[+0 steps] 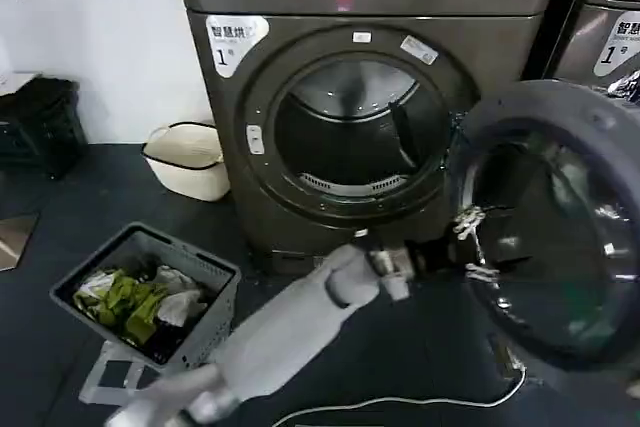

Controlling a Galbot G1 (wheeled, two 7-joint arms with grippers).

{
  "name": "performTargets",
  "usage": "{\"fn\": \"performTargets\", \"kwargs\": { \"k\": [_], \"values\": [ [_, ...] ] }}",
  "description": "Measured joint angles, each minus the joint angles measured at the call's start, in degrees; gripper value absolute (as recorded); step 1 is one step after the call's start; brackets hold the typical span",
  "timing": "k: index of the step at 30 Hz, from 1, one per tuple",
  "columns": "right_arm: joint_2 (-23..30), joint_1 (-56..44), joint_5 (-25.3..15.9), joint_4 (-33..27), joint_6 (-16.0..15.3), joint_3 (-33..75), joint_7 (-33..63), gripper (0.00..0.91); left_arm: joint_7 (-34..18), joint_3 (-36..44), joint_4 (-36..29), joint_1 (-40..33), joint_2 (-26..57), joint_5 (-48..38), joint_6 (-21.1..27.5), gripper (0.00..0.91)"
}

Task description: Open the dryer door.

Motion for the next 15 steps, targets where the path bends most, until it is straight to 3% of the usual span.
{"fn": "performTargets", "kwargs": {
  "k": [15],
  "values": [
    [1.4,-0.2,0.0,0.6,0.8,0.1,-0.2,0.907,-0.5,2.5,8.6,-5.3,-5.7,-0.6,2.1,0.907]
  ]
}}
